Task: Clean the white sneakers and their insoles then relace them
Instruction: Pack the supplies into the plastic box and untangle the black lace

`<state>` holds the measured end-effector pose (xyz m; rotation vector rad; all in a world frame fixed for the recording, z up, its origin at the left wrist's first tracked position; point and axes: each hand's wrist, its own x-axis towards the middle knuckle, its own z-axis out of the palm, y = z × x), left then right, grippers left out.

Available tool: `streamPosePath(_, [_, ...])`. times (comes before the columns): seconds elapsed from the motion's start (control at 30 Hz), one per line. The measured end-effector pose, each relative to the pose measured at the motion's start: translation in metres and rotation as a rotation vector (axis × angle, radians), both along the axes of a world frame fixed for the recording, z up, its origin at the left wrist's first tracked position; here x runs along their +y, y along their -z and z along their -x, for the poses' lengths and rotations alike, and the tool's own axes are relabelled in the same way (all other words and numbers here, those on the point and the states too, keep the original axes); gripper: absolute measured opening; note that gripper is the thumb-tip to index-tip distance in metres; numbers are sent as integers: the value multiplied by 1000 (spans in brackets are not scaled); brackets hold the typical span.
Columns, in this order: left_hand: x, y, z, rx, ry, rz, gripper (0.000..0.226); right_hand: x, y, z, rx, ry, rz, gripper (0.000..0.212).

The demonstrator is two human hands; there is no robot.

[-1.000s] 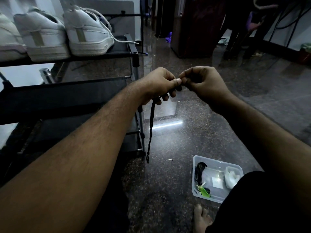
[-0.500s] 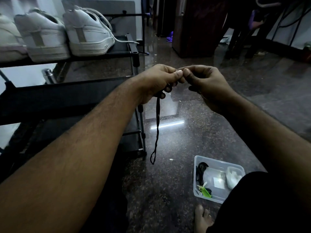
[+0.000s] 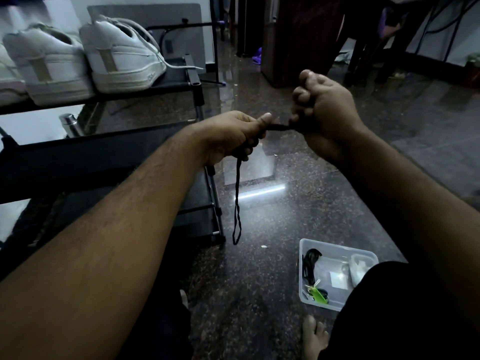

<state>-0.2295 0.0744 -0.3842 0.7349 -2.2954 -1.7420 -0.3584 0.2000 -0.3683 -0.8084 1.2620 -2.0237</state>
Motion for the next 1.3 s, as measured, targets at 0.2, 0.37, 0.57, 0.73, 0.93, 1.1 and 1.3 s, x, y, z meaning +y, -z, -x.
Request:
streamPosePath(0.2, [-5, -4, 4, 195, -241, -84, 24, -4, 25, 6, 1217, 128, -662, 29])
streamPosePath(0.37, [-4, -6, 8, 318, -293, -165, 14, -2, 33, 8, 1188, -52, -782, 26])
streamPosePath(0.57, [1, -7, 12, 311, -248, -174, 15, 1, 30, 12, 1055, 0, -703, 26])
streamPosePath(0.73, [3, -6, 16, 342, -200, -196, 23, -1, 38, 12, 1047, -72, -739, 45])
streamPosePath(0.93, [18, -14, 19, 366, -66, -338, 41, -6, 37, -5, 510, -460, -331, 50])
streamPosePath(1.1, [14, -18, 17, 391, -47, -422, 46, -10, 40, -7, 460, -237, -363, 35])
streamPosePath(1.3, [12, -18, 14, 395, -135, -478, 31, -7, 40, -4, 467, -258, -379, 56])
